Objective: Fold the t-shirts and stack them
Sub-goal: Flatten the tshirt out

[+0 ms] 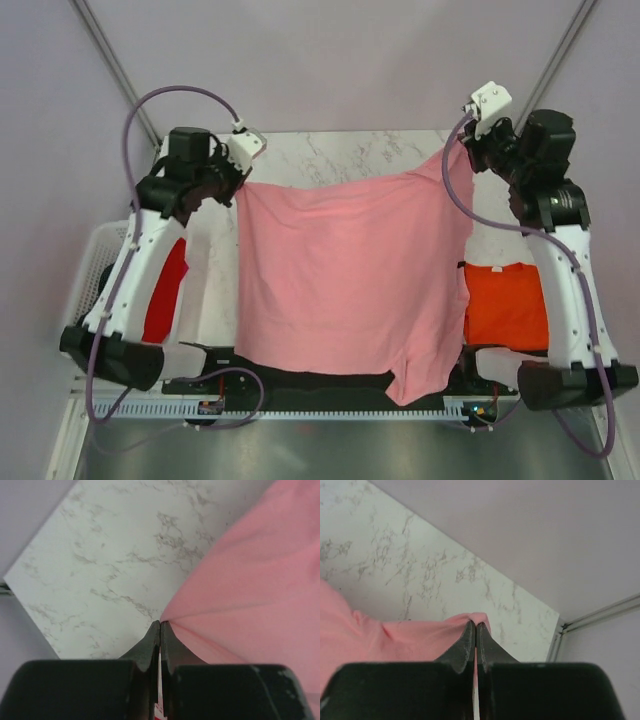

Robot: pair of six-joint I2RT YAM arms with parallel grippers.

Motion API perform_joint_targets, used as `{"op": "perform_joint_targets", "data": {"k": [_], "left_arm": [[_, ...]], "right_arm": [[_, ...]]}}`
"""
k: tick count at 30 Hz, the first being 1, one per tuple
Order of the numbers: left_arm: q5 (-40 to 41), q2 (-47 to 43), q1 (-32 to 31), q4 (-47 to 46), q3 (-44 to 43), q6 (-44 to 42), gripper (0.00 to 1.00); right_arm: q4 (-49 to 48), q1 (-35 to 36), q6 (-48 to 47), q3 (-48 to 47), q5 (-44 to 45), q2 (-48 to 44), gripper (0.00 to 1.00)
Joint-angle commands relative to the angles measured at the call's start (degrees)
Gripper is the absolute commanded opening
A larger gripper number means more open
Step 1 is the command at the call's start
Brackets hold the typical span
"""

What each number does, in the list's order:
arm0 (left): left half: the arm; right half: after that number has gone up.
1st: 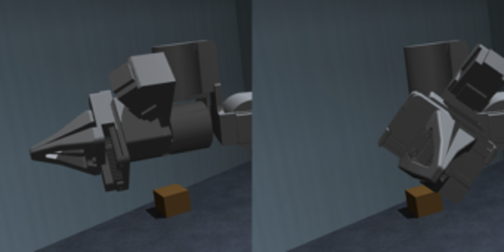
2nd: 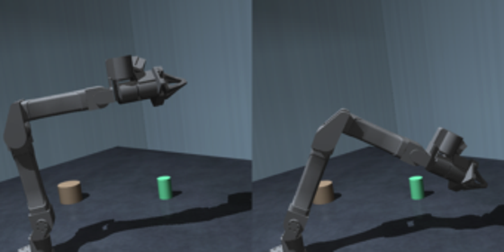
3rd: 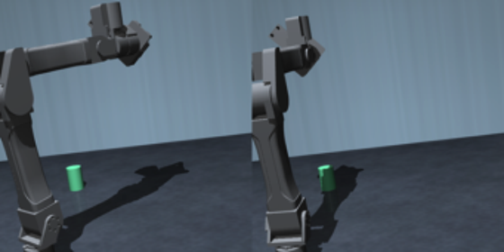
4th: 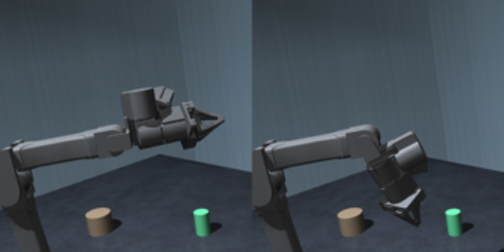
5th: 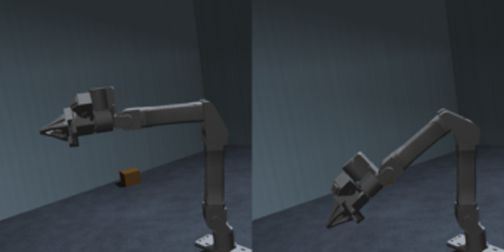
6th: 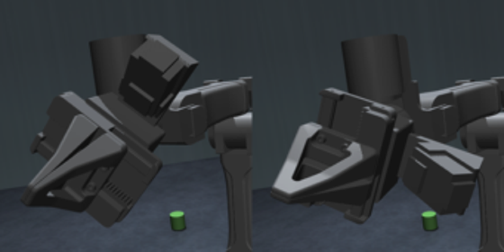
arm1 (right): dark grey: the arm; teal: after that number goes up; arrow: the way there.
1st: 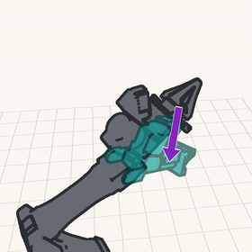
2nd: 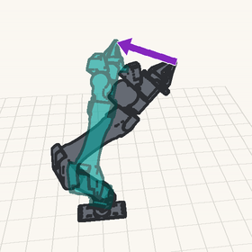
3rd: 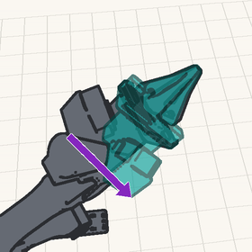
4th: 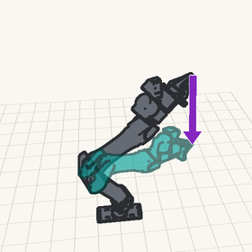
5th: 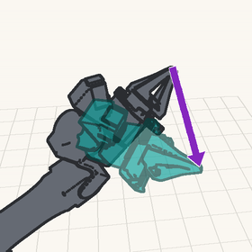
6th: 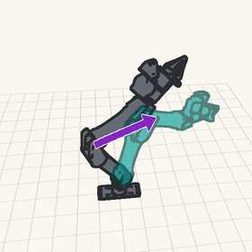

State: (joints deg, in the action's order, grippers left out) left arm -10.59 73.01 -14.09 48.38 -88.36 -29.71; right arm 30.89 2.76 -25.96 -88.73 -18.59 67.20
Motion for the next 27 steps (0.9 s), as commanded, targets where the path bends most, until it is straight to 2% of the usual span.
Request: {"op": "perform_joint_targets", "data": {"k": [1, 6, 11, 15, 18, 22, 27], "left_arm": [[0.6, 6.8, 0.3, -7.0, 3.2, -5.2, 0.02], [2.2, 20.8, 0.4, -9.4, 0.0, -4.7, 0.02], [5.8, 35.7, 1.0, -10.1, -7.7, -5.4, 0.02], [7.9, 42.5, 2.1, -10.1, -13.1, -5.2, 0.02], [9.8, 46.5, 3.2, -10.2, -16.8, -5.4, 0.02], [10.2, 51.9, 4.4, -10.3, -23.3, -5.1, 0.02], [11.4, 58.5, 4.8, -10.3, -31.5, -4.4, 0.02]], "right_arm": [[-9.4, 0.0, 0.3, 2.2, -1.7, 7.1, 0.0], [-14.1, 1.5, -0.8, -1.7, -1.3, 25.4, 0.0], [-13.9, 4.3, -1.6, -14.8, -0.5, 41.0, 0.0], [-13.1, 5.5, -2.5, -24.6, 0.7, 53.4, 0.0], [-12.8, 6.0, -2.8, -33.5, 2.3, 60.2, 0.0], [-13.0, 6.3, -2.1, -40.8, 4.3, 66.9, 0.0], [-15.9, 6.3, -2.1, -44.2, 8.2, 72.1, 0.0]]}}
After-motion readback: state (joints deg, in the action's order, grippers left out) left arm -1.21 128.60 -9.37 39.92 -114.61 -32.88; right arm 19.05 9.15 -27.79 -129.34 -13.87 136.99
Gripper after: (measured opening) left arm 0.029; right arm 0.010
